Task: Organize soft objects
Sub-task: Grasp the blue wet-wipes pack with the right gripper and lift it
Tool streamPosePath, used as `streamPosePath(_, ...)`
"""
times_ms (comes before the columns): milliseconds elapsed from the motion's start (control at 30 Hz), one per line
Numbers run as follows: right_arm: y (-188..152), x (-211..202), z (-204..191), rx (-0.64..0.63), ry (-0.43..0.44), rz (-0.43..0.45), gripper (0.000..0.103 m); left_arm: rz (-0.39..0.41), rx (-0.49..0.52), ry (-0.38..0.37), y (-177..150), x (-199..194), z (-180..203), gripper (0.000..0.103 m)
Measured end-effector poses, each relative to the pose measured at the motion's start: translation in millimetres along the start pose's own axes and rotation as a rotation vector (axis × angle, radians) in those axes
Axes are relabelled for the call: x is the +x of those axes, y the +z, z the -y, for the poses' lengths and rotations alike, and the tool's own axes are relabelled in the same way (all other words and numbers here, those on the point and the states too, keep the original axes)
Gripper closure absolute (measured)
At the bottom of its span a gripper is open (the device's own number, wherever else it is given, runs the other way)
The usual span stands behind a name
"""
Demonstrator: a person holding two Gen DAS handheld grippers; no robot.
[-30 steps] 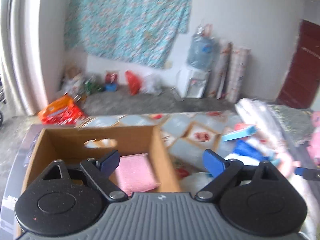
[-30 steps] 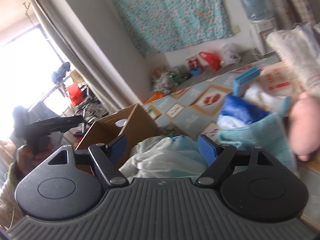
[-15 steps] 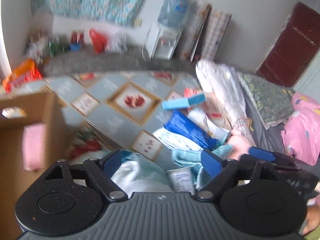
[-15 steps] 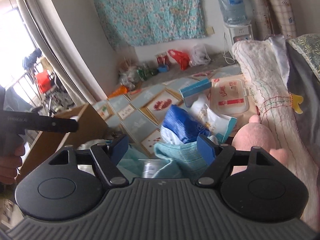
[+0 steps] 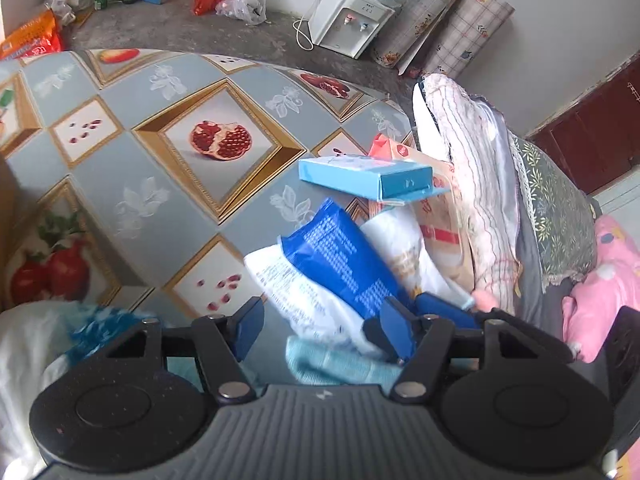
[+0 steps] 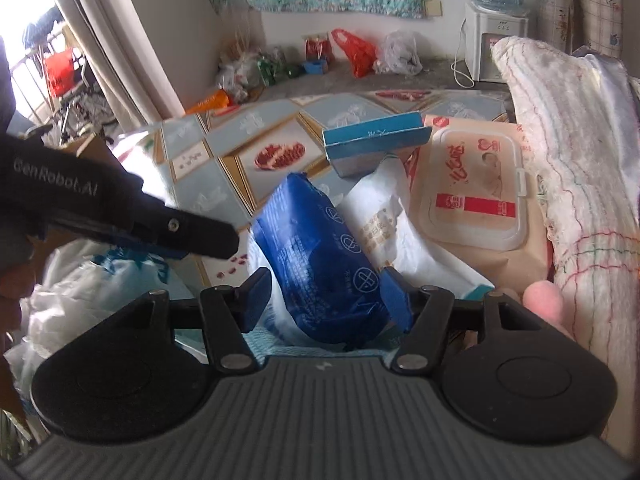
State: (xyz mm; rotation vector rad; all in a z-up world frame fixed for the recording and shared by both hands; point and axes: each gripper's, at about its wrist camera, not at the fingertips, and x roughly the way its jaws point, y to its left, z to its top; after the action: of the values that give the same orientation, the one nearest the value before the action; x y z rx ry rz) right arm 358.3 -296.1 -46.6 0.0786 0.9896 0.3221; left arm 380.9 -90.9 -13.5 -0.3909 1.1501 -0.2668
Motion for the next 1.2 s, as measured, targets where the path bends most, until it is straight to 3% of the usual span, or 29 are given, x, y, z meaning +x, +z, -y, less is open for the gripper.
streamPosePath(67, 1, 5, -1, -0.014, 0.01, -0.006, 0.042, -0.01, 0.004, -0.007, 3, 8, 1, 0.03)
streamPosePath(267, -6, -4, -17, -0.137, -0.005, 0.033, 0.06, -0.048, -0.016, -0.046, 8, 24, -2, 0.029)
streamPosePath(667, -21, -27, -56, -0.288, 0.011, 0.086, 0.066, -0.049, -0.044, -0.042, 7, 22, -11, 0.029)
streamPosePath(833, -27, -31, -73, -0.338, 0.026, 0.084, 0.067, -0.043, -0.083, -0.031, 5, 24, -22, 0.04)
streamPosePath(967, -21, -37, -67, -0.299, 0.063, 0.09, 0.067, -0.031, -0.067, -0.038, 4, 22, -24, 0.044)
streamPosePath(1033, -15, -43, -59, -0.249, 0.068, 0.107, 0.065, -0.015, -0.046, -0.024, 4, 19, -22, 0.045)
streamPosePath(1200, -4, -36, -48, -0.192, 0.069, 0.089, 0.036, -0.019, -0.071, -0.036, 8, 16, -34, 0.045)
